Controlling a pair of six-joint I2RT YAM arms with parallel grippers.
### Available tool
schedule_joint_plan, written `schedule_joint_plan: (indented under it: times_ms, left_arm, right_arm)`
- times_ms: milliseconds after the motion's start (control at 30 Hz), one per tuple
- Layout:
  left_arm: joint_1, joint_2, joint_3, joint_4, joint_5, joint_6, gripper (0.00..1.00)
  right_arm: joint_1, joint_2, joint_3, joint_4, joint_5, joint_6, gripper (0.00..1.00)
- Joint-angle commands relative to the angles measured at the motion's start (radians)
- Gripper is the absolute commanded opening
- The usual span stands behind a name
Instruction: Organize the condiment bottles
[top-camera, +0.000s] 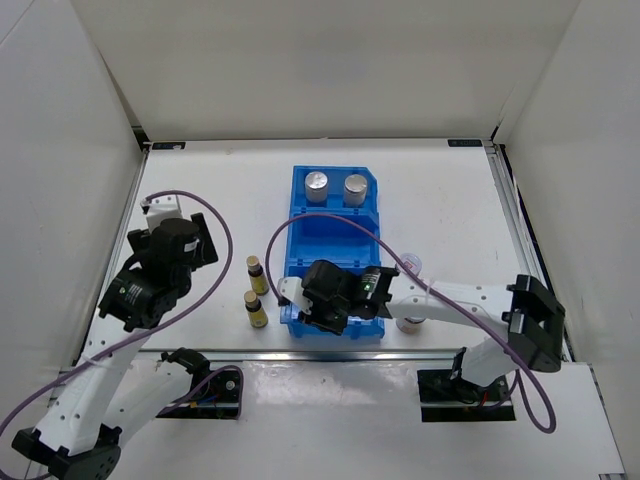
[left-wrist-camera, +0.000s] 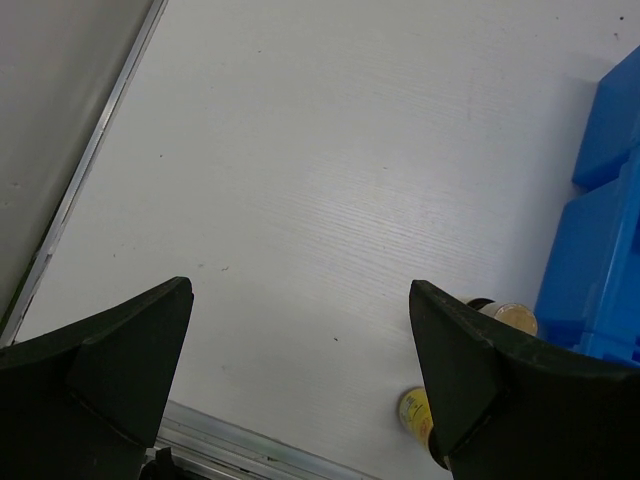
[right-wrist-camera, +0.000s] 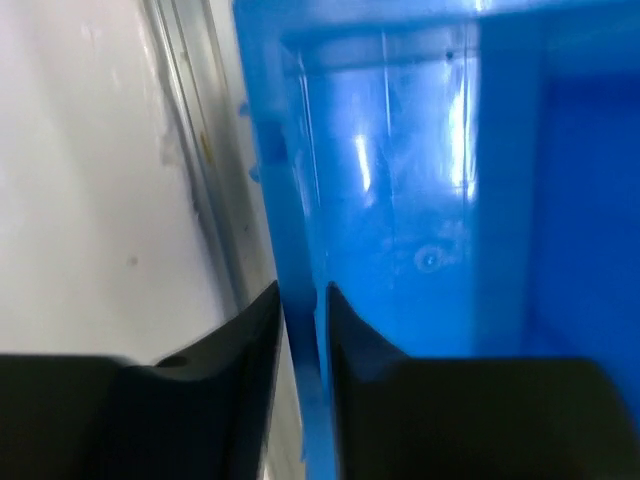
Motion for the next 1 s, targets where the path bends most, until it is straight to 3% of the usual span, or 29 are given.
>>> schedule_joint_plan:
  times_ms: [0, 33, 67, 100, 267, 400, 433, 567, 600, 633, 700, 967]
  left_arm:
    - [-0.005, 0.02, 0.001, 0.008, -0.009, -0.006, 1.0]
    - [-0.005, 0.031, 0.001, 0.008, -0.009, -0.006, 1.0]
    - [-0.005, 0.031, 0.001, 0.008, 0.0, -0.006, 1.0]
    - [-0.005, 0.031, 0.001, 0.008, 0.0, -0.006, 1.0]
    - [-0.005, 0.031, 0.001, 0.008, 0.0, -0.006, 1.0]
    - [-0.005, 0.031, 0.001, 0.008, 0.0, -0.006, 1.0]
    - [-0.005, 0.031, 0.001, 0.008, 0.0, -0.006, 1.0]
    - [-0.005, 0.031, 0.001, 0.008, 0.01, -0.006, 1.0]
    - [-0.005, 0.031, 0.001, 0.008, 0.01, -0.006, 1.0]
    - [-0.005, 0.031, 0.001, 0.008, 0.01, -0.006, 1.0]
    - [-0.005, 0.031, 0.001, 0.008, 0.019, -0.006, 1.0]
    - [-0.005, 0.012, 0.001, 0.017, 0.019, -0.006, 1.0]
  right_arm:
    - [0.004, -0.072, 0.009, -0.115, 0.019, 0.058, 0.38]
    - [0.004, -0.086, 0.034, -0.115, 0.029, 0.058, 0.47]
    - [0.004, -0.101, 0.05, -0.115, 0.029, 0.058, 0.66]
    - [0.004, -0.138, 0.065, -0.115, 0.029, 0.058, 1.0]
    - [0.004, -0.264, 0.148, -0.073, 0.088, 0.104, 1.0]
    - [-0.016, -0.315, 0.196, -0.119, 0.588, 0.376, 1.0]
    - [-0.068, -0.315, 0.206, -0.153, 0.64, 0.419, 1.0]
    - [-0.319, -0.248, 0.24, -0.343, 0.5, 0.579, 1.0]
    - [-0.429, -0.247, 0.221, -0.343, 0.436, 0.622, 1.0]
    - [-0.479, -0.237, 0.199, -0.334, 0.306, 0.637, 0.94]
    - [-0.583, -0.227, 0.15, -0.334, 0.236, 0.67, 0.85]
    - [-0.654, -0.14, 0.114, -0.368, 0.288, 0.777, 0.82]
